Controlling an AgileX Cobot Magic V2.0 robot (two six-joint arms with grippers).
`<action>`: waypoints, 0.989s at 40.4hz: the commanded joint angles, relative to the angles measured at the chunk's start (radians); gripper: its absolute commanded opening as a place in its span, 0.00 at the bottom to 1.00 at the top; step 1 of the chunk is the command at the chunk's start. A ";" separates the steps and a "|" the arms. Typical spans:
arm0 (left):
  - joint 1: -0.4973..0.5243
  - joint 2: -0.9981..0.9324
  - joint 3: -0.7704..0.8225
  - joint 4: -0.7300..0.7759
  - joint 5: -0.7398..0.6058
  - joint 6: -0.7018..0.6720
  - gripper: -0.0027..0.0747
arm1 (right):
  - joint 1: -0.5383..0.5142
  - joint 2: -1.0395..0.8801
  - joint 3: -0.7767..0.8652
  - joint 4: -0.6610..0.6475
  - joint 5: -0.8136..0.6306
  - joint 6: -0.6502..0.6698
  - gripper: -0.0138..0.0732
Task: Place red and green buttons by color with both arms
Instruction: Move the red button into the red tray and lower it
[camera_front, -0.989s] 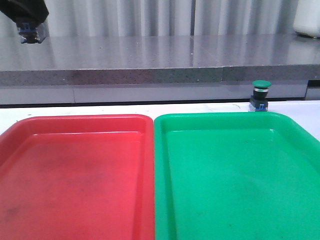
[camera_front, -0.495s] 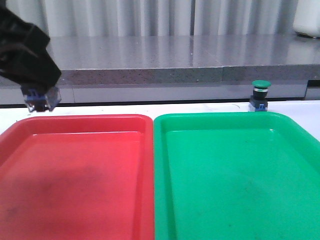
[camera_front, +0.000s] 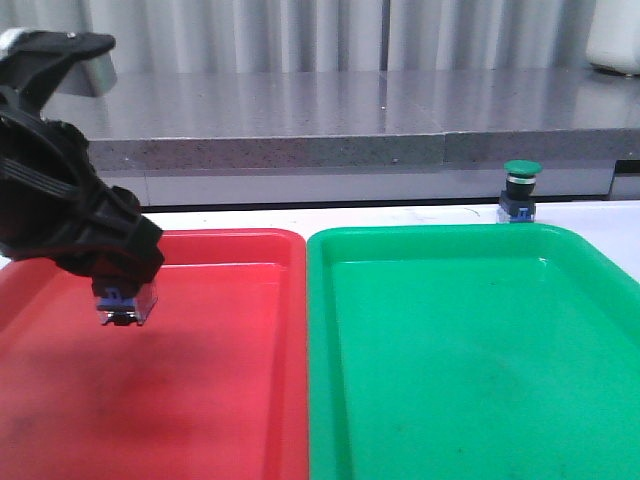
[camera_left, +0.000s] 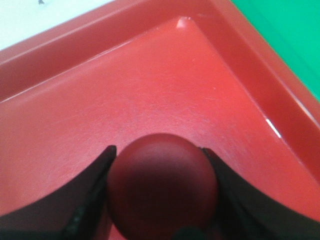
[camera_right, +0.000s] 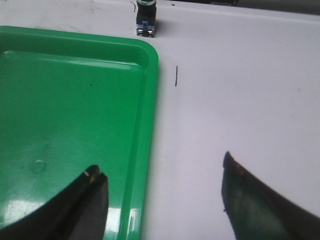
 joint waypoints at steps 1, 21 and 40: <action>-0.008 0.020 -0.022 -0.011 -0.111 -0.001 0.40 | -0.005 0.006 -0.033 -0.010 -0.065 -0.007 0.74; -0.008 0.062 -0.022 -0.015 -0.122 -0.012 0.41 | -0.005 0.006 -0.033 -0.010 -0.065 -0.007 0.74; -0.008 0.017 -0.045 -0.015 -0.062 -0.012 0.79 | -0.005 0.006 -0.033 -0.010 -0.065 -0.007 0.74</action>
